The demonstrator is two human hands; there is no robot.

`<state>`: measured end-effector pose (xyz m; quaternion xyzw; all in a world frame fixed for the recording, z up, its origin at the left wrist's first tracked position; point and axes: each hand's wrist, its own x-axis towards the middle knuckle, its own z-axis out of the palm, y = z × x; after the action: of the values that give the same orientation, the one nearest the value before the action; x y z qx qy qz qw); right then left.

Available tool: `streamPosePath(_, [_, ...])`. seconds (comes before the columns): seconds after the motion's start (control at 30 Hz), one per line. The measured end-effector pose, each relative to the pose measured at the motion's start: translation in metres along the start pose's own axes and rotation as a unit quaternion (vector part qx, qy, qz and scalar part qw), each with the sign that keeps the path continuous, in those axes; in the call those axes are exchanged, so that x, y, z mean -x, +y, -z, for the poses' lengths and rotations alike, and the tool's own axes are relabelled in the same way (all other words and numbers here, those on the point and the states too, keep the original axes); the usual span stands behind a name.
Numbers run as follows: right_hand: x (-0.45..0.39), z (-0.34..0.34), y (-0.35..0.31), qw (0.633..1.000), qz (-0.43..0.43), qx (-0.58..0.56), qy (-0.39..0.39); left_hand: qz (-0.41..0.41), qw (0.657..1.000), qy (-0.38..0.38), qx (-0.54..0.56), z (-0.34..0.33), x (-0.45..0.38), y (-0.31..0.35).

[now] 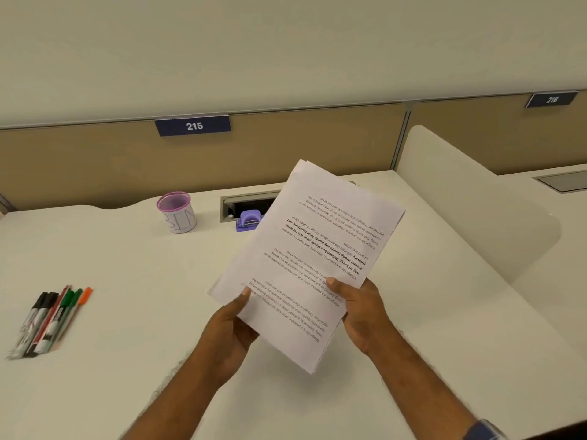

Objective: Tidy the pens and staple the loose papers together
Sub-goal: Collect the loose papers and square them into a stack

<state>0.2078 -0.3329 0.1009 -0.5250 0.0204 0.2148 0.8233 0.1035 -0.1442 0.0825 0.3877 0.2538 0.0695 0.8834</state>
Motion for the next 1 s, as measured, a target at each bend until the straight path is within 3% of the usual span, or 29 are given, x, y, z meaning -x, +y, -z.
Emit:
streamPosePath(0.13, [-0.003, 0.011, -0.013, 1.000, -0.015, 0.001, -0.025, 0.040, 0.999, -0.027, 0.009, 0.028, -0.002, 0.028])
streamPosePath(0.23, [-0.003, 0.017, -0.025, 0.999, -0.023, 0.017, -0.035, 0.026, 0.999, -0.037, -0.014, 0.038, -0.005, 0.051])
streamPosePath(0.37, [0.000, 0.017, -0.039, 0.989, -0.026, 0.105, -0.099, -0.026, 0.991, -0.080, -0.108, 0.031, -0.013, 0.077])
streamPosePath(0.5, [0.003, 0.013, -0.045, 0.971, -0.039, 0.177, -0.155, -0.058, 0.955, -0.159, -0.243, 0.005, -0.010, 0.083])
streamPosePath(0.57, [0.005, 0.010, -0.043, 0.962, -0.039, 0.210, -0.172, -0.058, 0.950, -0.168, -0.258, -0.004, -0.008, 0.078])
streamPosePath(0.8, [0.008, 0.007, -0.034, 0.951, 0.016, 0.282, -0.130, -0.099, 0.962, -0.092, -0.237, -0.018, -0.004, 0.058])
streamPosePath(1.0, [0.015, 0.011, -0.025, 0.955, 0.126, 0.254, -0.082, -0.184, 0.936, -0.153, -0.257, -0.019, 0.004, 0.054])
